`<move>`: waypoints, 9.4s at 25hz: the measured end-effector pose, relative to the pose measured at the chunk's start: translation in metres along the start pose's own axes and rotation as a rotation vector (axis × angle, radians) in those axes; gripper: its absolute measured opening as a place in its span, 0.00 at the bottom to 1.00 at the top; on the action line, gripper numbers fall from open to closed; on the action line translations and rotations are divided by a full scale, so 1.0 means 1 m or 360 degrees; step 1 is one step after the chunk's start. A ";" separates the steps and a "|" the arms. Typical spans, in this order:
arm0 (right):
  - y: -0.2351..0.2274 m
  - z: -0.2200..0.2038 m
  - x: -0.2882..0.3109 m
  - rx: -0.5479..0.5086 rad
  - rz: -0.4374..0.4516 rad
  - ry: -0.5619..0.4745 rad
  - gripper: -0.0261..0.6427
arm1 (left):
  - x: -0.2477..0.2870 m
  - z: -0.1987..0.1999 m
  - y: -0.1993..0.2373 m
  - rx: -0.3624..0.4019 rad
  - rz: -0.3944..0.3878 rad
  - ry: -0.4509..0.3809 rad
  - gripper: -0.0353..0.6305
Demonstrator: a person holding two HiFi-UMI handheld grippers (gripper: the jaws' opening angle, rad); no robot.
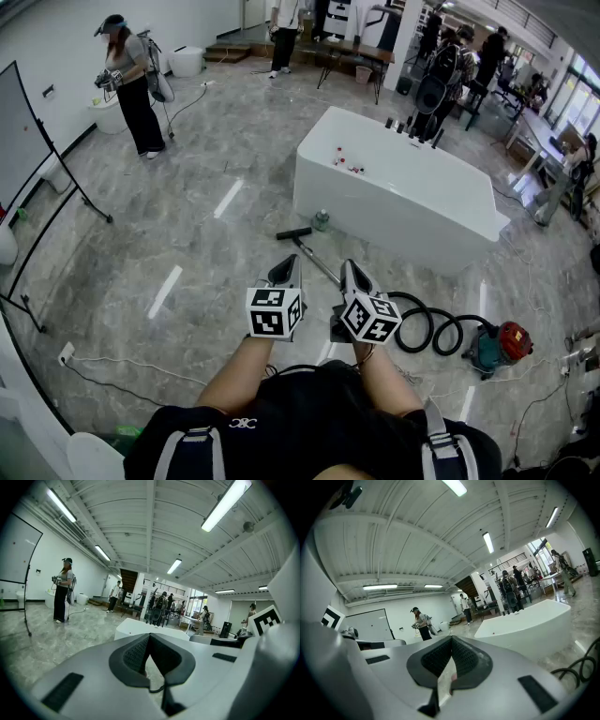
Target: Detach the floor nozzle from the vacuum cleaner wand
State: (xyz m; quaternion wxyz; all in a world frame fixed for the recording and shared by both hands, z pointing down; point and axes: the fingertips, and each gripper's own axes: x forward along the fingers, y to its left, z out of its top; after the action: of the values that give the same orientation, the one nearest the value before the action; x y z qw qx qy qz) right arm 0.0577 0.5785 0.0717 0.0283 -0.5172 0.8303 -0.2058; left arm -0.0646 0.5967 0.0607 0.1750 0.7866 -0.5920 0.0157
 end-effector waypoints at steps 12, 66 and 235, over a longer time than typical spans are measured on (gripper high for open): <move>-0.026 0.037 0.107 -0.0030 0.0035 -0.0055 0.04 | 0.093 0.036 0.036 0.0092 0.0034 0.0040 0.05; -0.273 0.137 0.607 -0.0310 -0.0429 0.0242 0.04 | 0.675 0.135 0.192 0.0109 -0.0320 0.0403 0.05; -0.428 -0.528 0.583 -0.0739 0.0674 0.2016 0.12 | 0.791 -0.434 0.324 -0.0944 -0.0278 0.1214 0.29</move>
State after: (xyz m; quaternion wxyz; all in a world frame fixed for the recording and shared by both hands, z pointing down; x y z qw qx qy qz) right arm 0.0125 0.0738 0.8097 -0.5318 -0.1180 0.7923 -0.2747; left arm -0.0525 -0.0848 0.7347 0.5965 0.6876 -0.3965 0.1186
